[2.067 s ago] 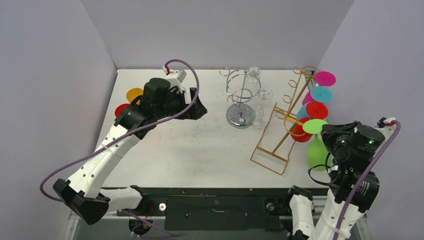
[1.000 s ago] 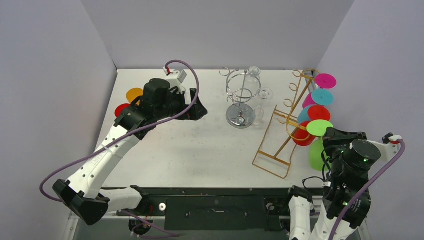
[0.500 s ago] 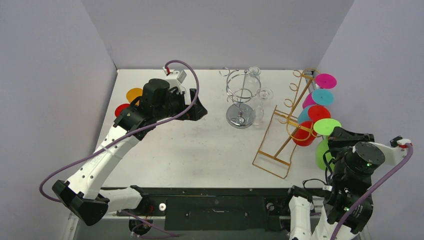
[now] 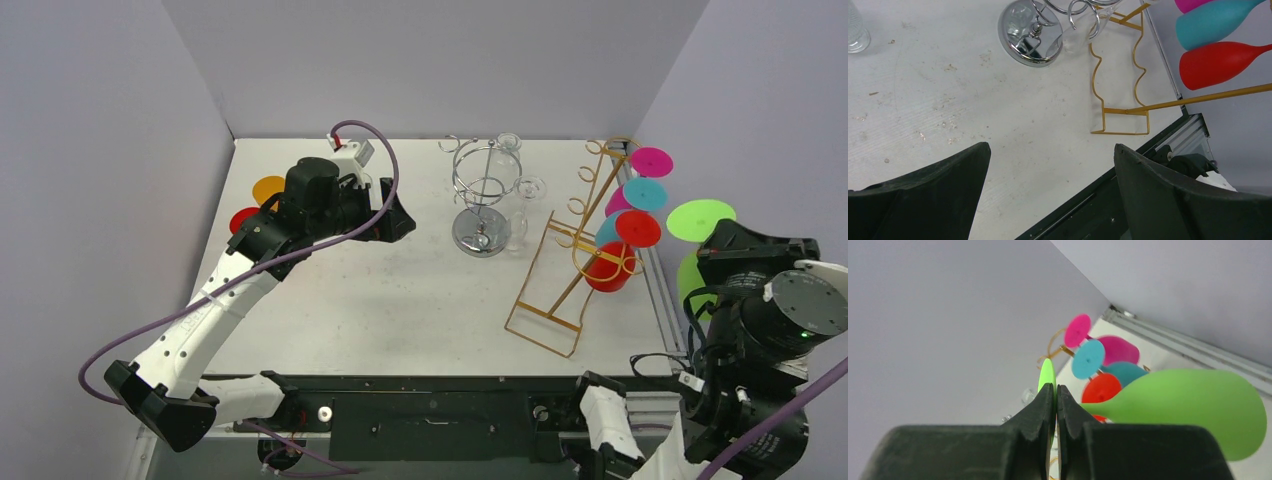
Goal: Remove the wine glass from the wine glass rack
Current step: Place the wine glass at the center of the board.
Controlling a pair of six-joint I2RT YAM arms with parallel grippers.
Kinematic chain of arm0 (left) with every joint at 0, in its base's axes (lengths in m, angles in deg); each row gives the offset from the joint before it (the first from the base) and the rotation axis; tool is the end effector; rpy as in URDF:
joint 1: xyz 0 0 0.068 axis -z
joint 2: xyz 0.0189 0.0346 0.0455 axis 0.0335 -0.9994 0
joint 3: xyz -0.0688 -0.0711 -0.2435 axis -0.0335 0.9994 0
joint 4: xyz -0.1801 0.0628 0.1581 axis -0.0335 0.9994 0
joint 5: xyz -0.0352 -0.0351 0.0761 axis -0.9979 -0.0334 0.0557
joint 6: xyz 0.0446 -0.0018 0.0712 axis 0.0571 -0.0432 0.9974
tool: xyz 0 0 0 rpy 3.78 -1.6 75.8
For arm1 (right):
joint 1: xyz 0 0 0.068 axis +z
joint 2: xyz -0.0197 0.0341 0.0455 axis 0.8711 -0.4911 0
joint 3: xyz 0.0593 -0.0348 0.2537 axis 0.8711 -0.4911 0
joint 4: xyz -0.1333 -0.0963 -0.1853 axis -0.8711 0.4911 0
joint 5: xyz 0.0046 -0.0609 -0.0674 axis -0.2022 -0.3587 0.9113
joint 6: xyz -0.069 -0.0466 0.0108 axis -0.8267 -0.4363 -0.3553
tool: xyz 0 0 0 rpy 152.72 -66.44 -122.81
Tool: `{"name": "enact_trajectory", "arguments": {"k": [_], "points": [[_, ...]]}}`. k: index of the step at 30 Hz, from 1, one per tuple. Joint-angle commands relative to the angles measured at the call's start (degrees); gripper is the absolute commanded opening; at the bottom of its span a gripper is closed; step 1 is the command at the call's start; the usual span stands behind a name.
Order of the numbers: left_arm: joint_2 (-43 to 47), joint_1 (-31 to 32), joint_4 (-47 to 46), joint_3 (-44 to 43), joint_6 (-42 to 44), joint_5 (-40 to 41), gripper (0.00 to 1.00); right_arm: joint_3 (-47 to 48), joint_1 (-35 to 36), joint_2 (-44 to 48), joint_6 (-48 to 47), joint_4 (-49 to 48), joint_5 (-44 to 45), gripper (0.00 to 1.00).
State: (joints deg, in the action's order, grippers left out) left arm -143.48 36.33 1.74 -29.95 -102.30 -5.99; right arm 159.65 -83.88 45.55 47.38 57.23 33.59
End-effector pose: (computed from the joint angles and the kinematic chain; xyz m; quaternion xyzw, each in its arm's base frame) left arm 0.2227 -0.1657 0.3816 0.0839 0.8536 -0.3203 0.4022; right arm 0.0356 -0.0197 0.5018 0.4586 0.5972 0.1255 0.6459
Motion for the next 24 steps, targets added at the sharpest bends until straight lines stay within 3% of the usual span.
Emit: {"name": "enact_trajectory", "arguments": {"k": [1,5,10,14,19,24], "points": [[1.4,-0.1,-3.8,-1.3,-0.6,-2.3,0.91,13.4,-0.3,-9.0,-3.0,1.3,-2.2,0.0],[1.6,-0.4,-5.7,-1.9,-2.7,-4.5,0.91,15.4,-0.3,-10.4,2.3,-7.4,-11.2,0.0],[1.1,-0.6,-10.1,-4.4,-5.8,-8.8,0.91,8.6,-0.3,-10.9,14.8,-28.8,-23.8,0.0],[0.5,-0.9,-15.2,-6.1,-9.4,-11.3,0.91,5.2,-0.1,-12.3,26.9,-42.9,-29.0,0.0],[-0.3,-1.5,-24.3,-6.6,-16.3,-14.6,0.91,0.1,2.4,-12.8,37.4,-55.2,-29.4,0.0],[-1.6,-2.5,-36.8,-5.9,-22.3,-17.9,0.91,-3.2,15.2,-15.6,40.3,-61.0,-25.1,0.0]]}}
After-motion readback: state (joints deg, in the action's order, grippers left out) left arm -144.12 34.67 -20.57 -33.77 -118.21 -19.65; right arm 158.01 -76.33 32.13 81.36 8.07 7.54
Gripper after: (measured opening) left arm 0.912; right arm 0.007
